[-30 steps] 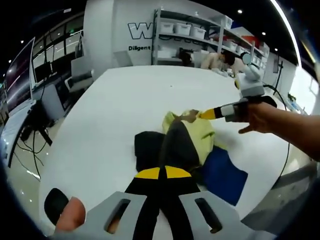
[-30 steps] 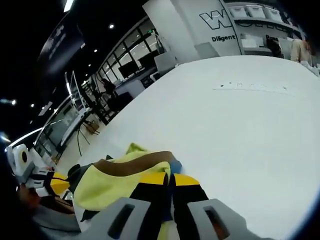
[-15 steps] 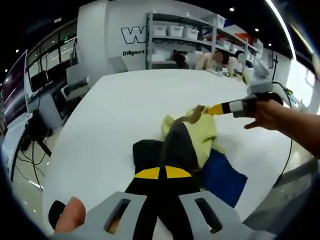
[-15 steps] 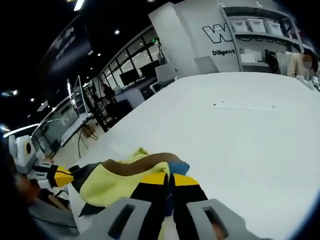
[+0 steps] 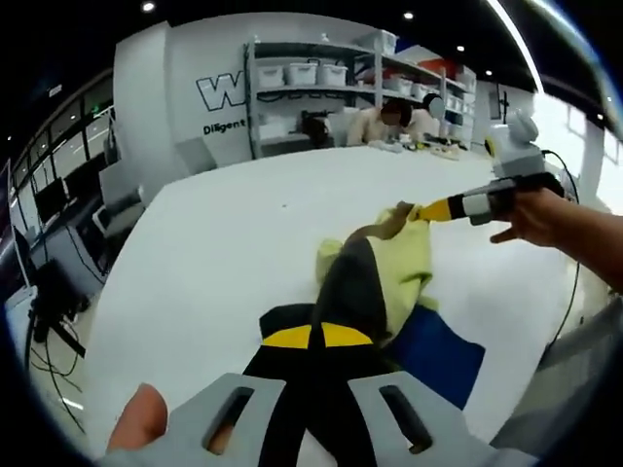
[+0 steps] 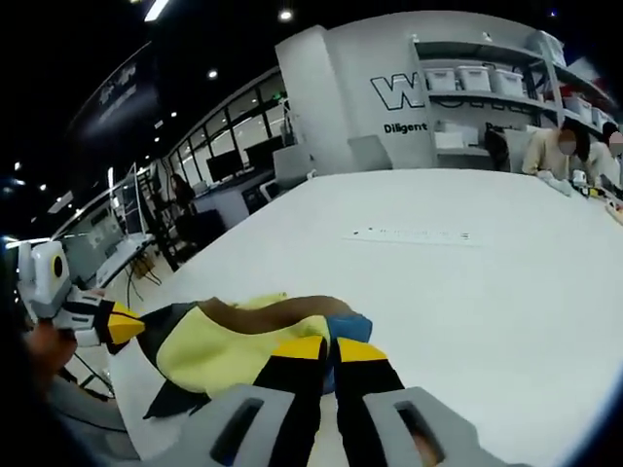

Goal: Fold the garment on the visible template until the final outline fits inside the template.

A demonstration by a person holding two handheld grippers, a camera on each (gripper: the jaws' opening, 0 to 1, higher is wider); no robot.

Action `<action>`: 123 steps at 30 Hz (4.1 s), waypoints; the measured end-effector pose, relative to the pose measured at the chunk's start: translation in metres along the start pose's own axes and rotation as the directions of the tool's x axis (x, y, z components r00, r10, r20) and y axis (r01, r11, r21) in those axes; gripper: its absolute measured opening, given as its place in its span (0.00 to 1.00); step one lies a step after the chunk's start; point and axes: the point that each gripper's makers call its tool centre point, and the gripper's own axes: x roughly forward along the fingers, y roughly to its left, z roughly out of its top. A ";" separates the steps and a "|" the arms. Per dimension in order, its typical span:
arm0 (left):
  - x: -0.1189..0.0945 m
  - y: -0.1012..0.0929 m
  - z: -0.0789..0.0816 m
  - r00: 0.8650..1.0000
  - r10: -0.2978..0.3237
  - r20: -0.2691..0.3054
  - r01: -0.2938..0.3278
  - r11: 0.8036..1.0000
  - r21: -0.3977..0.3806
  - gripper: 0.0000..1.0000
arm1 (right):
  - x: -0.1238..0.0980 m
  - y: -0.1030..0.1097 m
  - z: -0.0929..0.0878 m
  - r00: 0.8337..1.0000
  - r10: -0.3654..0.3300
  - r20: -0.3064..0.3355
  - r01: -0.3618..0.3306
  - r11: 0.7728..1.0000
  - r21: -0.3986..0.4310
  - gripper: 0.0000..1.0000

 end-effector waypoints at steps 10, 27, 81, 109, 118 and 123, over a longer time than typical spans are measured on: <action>0.022 -0.034 0.045 0.995 -0.061 0.074 0.056 0.995 0.077 0.00 | -0.049 -0.037 0.033 0.987 -0.115 0.115 0.116 0.993 -0.001 0.00; 0.006 0.047 0.062 0.982 0.114 0.150 -0.128 0.988 0.088 0.00 | -0.031 0.031 0.048 0.989 -0.046 0.144 0.088 0.950 -0.300 0.00; 0.030 0.057 -0.064 0.981 0.118 -0.154 -0.105 0.991 0.086 0.00 | 0.009 0.024 -0.068 0.968 0.156 -0.199 -0.180 0.978 -0.109 0.04; 0.034 0.061 -0.075 0.974 0.122 -0.188 -0.111 0.991 0.070 0.00 | 0.031 0.066 -0.077 0.891 0.420 -0.171 -0.410 0.907 0.095 0.00; 0.032 0.064 -0.069 0.978 0.129 -0.162 -0.121 0.991 0.057 0.00 | 0.010 0.049 -0.052 0.945 0.291 -0.152 -0.319 0.922 -0.218 0.00; 0.029 0.057 -0.052 0.989 0.114 -0.091 -0.109 0.992 0.065 0.00 | -0.008 0.034 -0.028 0.987 0.139 -0.081 -0.161 0.876 -0.455 0.00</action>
